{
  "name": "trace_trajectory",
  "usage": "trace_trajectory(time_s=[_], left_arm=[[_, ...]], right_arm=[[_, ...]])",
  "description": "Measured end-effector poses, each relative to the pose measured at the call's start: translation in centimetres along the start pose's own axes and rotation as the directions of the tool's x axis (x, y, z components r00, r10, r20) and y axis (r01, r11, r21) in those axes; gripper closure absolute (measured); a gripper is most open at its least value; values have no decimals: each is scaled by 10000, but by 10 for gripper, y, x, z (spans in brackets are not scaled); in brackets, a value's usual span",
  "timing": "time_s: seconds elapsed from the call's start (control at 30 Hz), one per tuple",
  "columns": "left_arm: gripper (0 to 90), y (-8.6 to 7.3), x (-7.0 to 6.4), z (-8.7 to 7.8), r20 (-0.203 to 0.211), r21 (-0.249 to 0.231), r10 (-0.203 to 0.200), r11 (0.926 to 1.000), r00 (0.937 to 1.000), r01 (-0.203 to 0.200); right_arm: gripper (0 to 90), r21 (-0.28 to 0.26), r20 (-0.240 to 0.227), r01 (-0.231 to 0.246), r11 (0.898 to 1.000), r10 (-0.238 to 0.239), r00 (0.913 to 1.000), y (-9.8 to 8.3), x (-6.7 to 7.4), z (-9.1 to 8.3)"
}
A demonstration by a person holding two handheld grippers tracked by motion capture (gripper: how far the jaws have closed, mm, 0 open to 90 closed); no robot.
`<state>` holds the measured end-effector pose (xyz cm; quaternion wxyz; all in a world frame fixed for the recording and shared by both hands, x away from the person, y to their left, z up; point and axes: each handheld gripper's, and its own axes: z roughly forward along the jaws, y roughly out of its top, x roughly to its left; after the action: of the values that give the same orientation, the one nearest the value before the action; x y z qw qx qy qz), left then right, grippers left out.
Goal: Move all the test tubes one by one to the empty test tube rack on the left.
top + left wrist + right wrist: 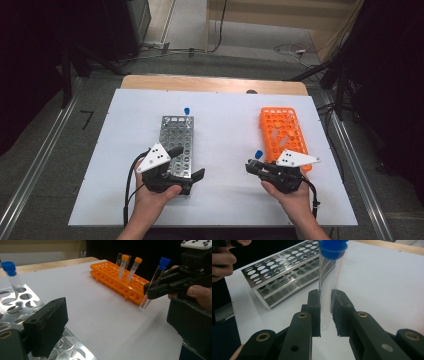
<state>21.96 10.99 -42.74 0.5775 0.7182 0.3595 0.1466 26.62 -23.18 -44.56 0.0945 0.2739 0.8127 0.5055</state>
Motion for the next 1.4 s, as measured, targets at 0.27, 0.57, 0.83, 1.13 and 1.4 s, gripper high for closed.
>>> trace_trajectory(time_s=[0.27,0.57,0.83,1.13,1.4], left_arm=[[75,2,-10,10,388,79,60,9999,9992,-64],[219,3,-22,23,492,461,312,9984,9983,-335],[357,2,-31,30,1161,563,439,9971,9923,-507],[519,0,-38,37,1755,676,611,9950,9826,-739],[650,-1,-40,42,1827,836,652,9932,9810,-816]], right_arm=[[752,101,-366,307,9995,-303,9989,2,13,10],[752,295,-696,526,9982,-504,9963,4,25,19],[752,476,-1006,851,9952,-800,9917,6,38,30],[752,642,-1333,1143,9914,-1050,9855,7,50,38],[752,761,-1586,1350,9879,-1217,9798,7,59,42]])
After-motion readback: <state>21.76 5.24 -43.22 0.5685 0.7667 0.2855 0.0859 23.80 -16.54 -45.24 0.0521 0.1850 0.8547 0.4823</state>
